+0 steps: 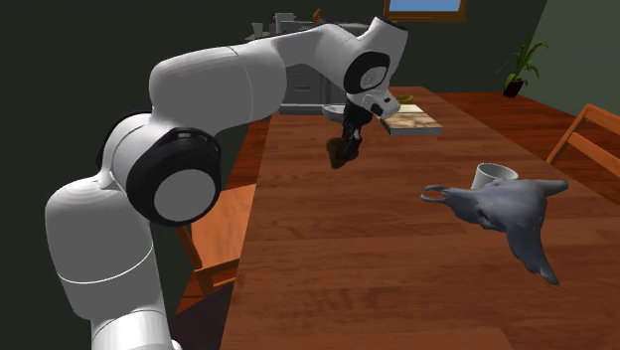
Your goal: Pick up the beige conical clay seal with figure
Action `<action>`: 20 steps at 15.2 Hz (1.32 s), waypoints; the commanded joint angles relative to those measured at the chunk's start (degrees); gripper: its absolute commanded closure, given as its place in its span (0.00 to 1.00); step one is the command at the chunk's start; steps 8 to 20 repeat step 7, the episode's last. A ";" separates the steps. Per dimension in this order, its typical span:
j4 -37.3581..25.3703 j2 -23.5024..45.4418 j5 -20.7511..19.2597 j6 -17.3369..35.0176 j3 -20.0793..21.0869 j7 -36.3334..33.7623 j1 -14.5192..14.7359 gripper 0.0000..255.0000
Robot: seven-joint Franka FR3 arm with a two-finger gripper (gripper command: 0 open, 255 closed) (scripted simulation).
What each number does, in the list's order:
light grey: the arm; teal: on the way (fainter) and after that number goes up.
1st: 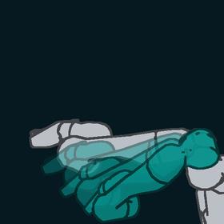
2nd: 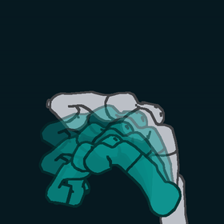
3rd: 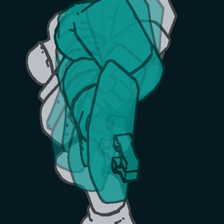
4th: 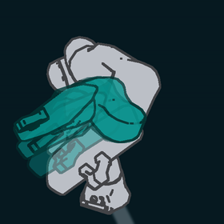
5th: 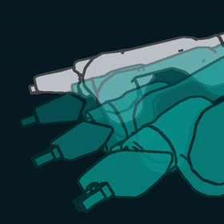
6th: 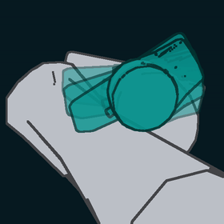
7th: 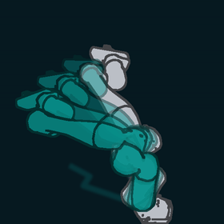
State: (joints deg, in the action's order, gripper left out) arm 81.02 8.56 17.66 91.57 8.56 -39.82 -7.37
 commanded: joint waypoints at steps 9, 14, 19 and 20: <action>-7.31 1.86 -0.27 -5.19 0.08 -1.73 0.07 1.00; -7.31 1.86 -0.27 -5.19 0.08 -1.73 0.07 1.00; -7.31 1.86 -0.27 -5.19 0.08 -1.73 0.07 1.00; -7.31 1.86 -0.27 -5.19 0.08 -1.73 0.07 1.00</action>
